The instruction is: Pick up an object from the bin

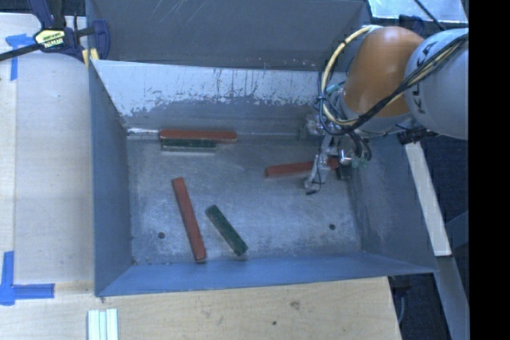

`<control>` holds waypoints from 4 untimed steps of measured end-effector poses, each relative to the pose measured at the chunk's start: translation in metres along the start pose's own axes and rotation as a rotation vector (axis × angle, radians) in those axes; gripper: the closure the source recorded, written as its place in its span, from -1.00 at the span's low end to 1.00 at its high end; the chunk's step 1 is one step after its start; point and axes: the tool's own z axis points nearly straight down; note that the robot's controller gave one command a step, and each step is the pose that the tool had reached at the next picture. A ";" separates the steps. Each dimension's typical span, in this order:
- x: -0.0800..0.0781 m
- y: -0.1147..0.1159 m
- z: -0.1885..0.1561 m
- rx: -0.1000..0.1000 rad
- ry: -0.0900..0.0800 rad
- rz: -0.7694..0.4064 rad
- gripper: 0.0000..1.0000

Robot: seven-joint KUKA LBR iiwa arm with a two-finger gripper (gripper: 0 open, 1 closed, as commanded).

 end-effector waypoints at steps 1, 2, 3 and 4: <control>0.019 0.035 -0.004 -0.002 -0.004 0.014 1.00; 0.019 0.035 -0.004 -0.002 -0.004 0.014 1.00; 0.020 0.035 -0.006 -0.001 -0.003 0.014 1.00; 0.022 0.035 -0.025 -0.001 0.009 0.015 1.00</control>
Offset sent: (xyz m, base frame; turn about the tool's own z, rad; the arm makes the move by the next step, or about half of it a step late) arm 0.0000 0.0000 0.0000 0.0000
